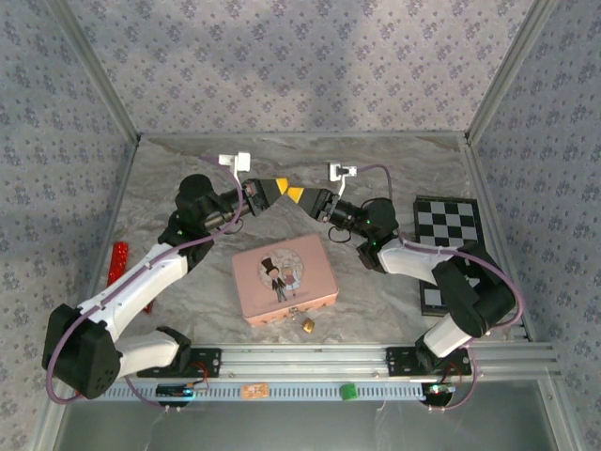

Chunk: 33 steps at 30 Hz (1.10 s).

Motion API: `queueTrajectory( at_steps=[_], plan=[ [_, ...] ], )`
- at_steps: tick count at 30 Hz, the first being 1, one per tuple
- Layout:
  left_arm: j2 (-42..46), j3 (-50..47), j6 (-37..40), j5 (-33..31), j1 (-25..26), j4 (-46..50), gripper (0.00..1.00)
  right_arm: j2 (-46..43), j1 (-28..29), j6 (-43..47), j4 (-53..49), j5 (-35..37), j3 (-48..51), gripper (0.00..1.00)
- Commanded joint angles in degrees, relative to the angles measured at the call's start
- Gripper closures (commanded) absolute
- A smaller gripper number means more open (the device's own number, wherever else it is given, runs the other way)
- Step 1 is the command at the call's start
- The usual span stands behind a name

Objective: Unlock a padlock with a key

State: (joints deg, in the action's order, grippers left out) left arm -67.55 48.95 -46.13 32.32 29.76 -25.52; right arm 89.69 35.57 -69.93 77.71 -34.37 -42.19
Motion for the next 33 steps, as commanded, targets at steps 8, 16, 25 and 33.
queueTrajectory(
  at_steps=[8,16,25,33],
  plan=[
    [1.47,0.41,0.69,0.11,0.37,-1.56,1.0,0.24,0.19,-0.47,2.09,-1.49,-1.66,0.85],
    [1.81,0.09,0.91,-0.42,0.39,-1.86,1.0,0.14,0.01,-0.69,2.03,-1.38,-1.31,0.94],
    [1.9,-0.26,1.48,-1.01,0.35,-1.58,1.0,0.06,-0.13,-0.74,2.01,-1.41,-1.22,1.0],
    [4.49,-0.35,5.67,-4.73,0.13,3.91,0.61,-0.38,-0.18,0.25,-0.38,-1.37,-0.89,1.0]
  ],
)
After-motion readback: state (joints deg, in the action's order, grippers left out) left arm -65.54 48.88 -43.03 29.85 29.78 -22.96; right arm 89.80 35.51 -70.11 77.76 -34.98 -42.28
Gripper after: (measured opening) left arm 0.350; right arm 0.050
